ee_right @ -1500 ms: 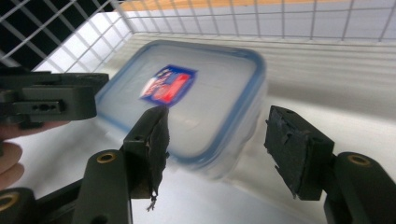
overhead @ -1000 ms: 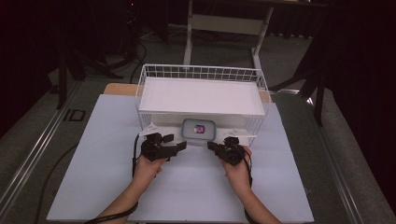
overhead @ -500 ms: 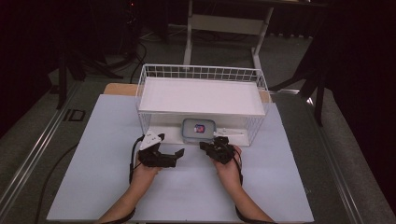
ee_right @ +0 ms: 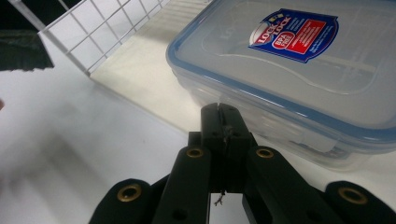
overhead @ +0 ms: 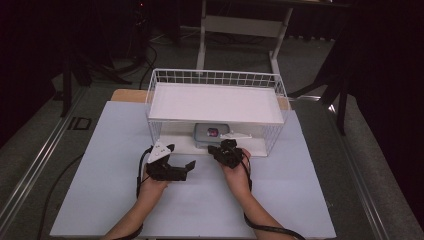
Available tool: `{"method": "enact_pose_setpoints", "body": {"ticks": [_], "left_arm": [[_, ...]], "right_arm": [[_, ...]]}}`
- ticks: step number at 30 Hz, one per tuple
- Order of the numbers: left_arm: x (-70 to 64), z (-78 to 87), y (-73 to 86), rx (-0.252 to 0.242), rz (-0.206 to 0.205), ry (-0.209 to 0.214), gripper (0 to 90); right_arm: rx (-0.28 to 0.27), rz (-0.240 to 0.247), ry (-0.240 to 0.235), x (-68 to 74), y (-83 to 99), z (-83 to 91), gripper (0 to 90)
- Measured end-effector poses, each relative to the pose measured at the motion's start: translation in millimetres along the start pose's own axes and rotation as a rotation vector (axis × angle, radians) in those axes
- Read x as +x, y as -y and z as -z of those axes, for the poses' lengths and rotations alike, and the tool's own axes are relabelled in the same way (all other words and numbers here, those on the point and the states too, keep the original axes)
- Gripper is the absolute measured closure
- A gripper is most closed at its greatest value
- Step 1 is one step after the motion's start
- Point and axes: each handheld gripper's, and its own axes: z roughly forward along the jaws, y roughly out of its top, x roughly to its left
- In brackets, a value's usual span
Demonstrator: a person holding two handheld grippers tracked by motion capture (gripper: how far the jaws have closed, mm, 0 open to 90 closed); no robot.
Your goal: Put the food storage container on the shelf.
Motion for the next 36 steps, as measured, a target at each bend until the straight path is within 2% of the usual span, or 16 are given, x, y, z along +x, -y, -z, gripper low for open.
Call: {"method": "enact_pose_setpoints", "body": {"ticks": [7, 10, 12, 14, 20, 21, 27, 31, 36], "left_arm": [[-1.6, 0.1, -0.1, 0.000, -0.005, 0.007, 0.6], [-1.8, 0.8, -0.3, -0.004, -0.005, 0.009, 0.6], [-1.8, 1.0, -0.4, -0.007, -0.003, 0.009, 0.6], [-1.9, 0.9, -0.3, -0.006, 0.004, 0.011, 0.6], [-4.0, 0.2, -0.9, -0.011, 0.000, 0.021, 0.6], [-4.4, -0.1, -1.2, -0.008, 0.000, 0.023, 0.6], [-6.3, -0.2, -1.4, -0.012, -0.009, 0.026, 0.6], [-7.4, -1.1, -1.5, -0.011, -0.011, 0.034, 0.6], [-11.1, -1.9, -2.5, -0.020, -0.019, 0.046, 0.6]], "right_arm": [[0.004, -0.012, 0.013, -1.4, -5.1, -5.1, 90.0], [-0.008, 0.010, 0.027, -3.8, -5.7, -7.3, 90.0], [-0.004, 0.006, 0.044, -5.4, -5.7, -7.4, 90.0], [-0.011, -0.028, 0.036, -9.3, -5.9, -5.8, 90.0], [-0.015, 0.005, 0.045, -9.5, -4.9, -2.1, 89.6], [-0.007, -0.009, 0.042, -7.2, -4.1, 0.1, 88.7], [-0.027, -0.003, 0.031, -7.1, 5.9, 11.5, 81.0], [-0.031, 0.011, 0.034, -7.4, 14.1, 19.5, 67.8], [-0.042, 0.030, 0.041, -8.8, 21.6, 29.3, 55.6]]}}
